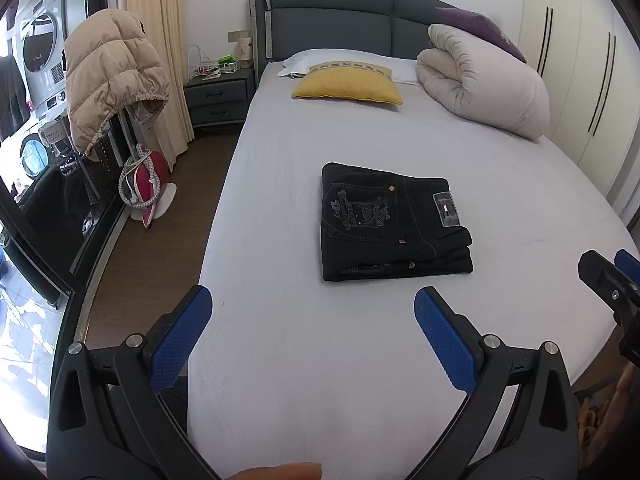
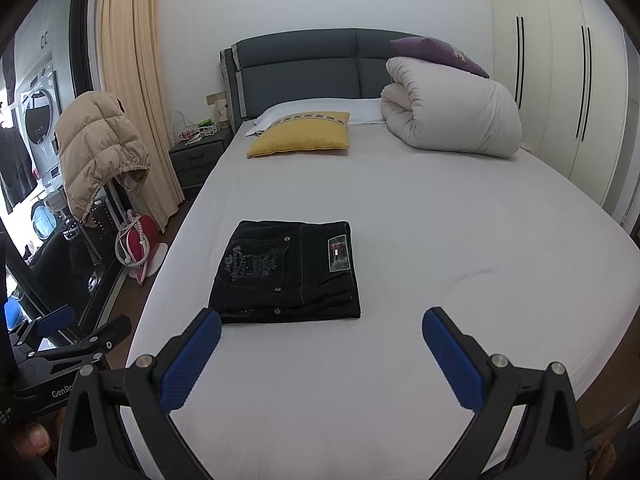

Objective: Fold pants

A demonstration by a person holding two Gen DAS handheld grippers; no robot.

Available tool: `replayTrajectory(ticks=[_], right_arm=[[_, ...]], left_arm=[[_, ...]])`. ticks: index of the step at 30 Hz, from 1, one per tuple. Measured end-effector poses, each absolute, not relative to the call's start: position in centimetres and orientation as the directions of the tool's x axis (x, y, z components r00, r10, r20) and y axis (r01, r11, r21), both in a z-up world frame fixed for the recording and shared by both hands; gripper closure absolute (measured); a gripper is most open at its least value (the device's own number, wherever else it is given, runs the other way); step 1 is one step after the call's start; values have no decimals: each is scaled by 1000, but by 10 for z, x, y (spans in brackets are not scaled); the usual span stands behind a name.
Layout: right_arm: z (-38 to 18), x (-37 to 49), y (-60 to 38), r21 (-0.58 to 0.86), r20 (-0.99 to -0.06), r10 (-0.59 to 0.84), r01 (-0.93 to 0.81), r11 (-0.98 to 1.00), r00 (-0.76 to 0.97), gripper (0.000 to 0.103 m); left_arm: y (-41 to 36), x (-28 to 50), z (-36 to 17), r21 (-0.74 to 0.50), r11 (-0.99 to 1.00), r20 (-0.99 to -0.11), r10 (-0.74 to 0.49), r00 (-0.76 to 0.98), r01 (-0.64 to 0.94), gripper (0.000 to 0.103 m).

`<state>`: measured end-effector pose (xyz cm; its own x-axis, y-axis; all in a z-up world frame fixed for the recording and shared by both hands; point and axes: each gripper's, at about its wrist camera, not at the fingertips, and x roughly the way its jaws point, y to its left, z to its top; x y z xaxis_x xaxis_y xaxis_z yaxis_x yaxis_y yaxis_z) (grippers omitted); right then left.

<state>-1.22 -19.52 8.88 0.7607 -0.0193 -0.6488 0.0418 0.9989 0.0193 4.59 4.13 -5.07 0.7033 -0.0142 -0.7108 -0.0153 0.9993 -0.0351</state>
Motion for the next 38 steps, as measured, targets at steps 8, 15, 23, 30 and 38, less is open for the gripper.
replayTrajectory(ticks=[8, 15, 23, 30, 38], right_arm=[[88, -12, -194, 18, -653, -17, 39, 999, 757, 0], [88, -12, -193, 18, -654, -17, 39, 999, 757, 0], [82, -15, -193, 19, -658, -14, 35, 999, 753, 0], [77, -16, -193, 20, -662, -12, 34, 999, 750, 0], [74, -14, -201, 31, -674, -1, 30, 999, 739, 0]], left_arm=[[42, 46, -51, -35, 999, -710, -15, 704, -15, 0], [42, 46, -51, -33, 999, -712, -13, 702, -14, 0], [43, 45, -54, -35, 999, -713, -13, 701, -17, 0], [46, 46, -60, -36, 999, -723, -12, 690, -20, 0], [50, 46, -62, -28, 999, -721, -9, 693, -16, 0]])
